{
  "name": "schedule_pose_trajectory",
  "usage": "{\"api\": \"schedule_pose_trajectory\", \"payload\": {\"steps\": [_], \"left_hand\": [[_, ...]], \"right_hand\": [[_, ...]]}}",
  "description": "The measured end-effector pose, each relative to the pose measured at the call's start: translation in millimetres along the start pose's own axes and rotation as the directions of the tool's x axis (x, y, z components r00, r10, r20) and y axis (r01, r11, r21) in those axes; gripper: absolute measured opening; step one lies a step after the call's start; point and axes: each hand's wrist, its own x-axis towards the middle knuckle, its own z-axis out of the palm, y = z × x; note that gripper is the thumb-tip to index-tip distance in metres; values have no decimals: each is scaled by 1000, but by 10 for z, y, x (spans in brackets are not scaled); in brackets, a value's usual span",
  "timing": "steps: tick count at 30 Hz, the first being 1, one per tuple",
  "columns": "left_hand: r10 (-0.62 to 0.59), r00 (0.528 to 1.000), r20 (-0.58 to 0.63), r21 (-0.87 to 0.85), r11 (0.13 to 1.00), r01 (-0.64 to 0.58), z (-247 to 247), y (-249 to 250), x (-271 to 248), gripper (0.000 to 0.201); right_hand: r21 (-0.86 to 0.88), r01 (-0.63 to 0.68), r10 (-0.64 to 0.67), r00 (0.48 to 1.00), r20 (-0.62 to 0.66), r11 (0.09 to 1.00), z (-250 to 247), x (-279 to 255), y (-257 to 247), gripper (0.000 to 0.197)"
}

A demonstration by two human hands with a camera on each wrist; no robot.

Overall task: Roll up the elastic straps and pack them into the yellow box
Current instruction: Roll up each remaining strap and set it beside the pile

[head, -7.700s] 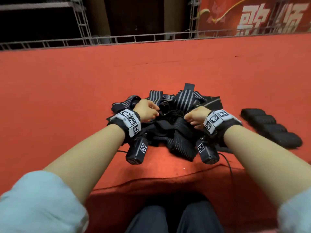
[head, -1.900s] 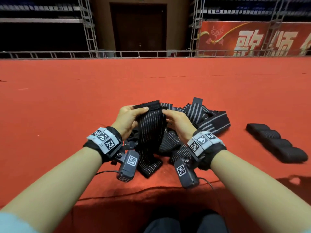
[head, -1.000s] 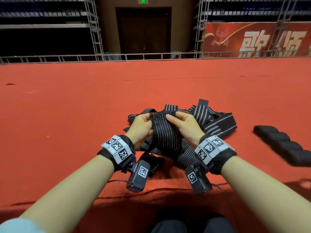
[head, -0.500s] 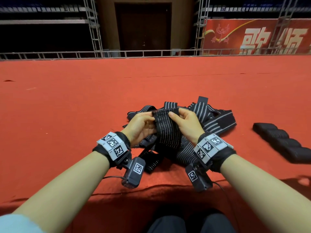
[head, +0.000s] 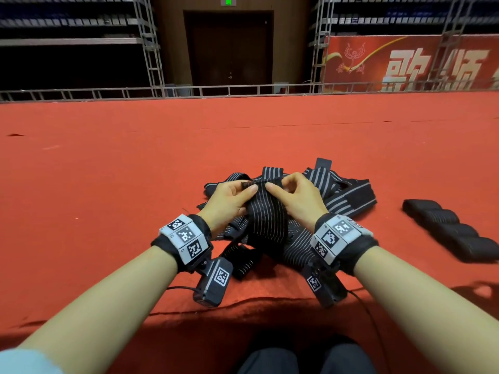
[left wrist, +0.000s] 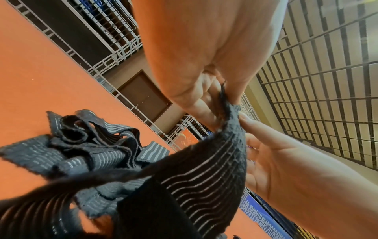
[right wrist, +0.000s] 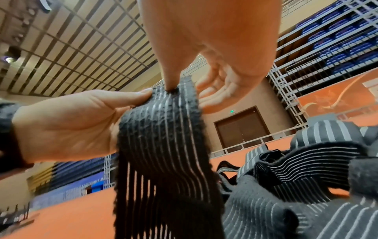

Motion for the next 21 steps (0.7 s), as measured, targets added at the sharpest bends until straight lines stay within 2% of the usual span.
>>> {"api": "schedule_pose_trajectory", "payload": {"steps": [2, 5, 11, 17, 21], "left_hand": [[22, 1000, 13, 54, 998, -23, 5, 74, -12, 16], [74, 997, 18, 120, 990, -76, 47, 235, -32, 17], [236, 971, -48, 175, 959, -224, 107, 715, -83, 19], [435, 892, -119, 186, 893, -411, 263, 1348, -175, 20], [528, 835, -153, 265, 836, -480, 356, 1640, -201, 22]], "right_hand": [[65, -27, 24, 999, 44, 998, -67, 13, -61, 35], [171, 18, -33, 996, 86, 985, -136, 35, -232, 5], [221, 140, -138, 990, -25, 965, -380, 90, -767, 6], [192, 356, -326, 930, -170, 915, -654, 80, -1416, 8], [102, 433, -407, 890, -205, 896, -754, 90, -1675, 9]]}}
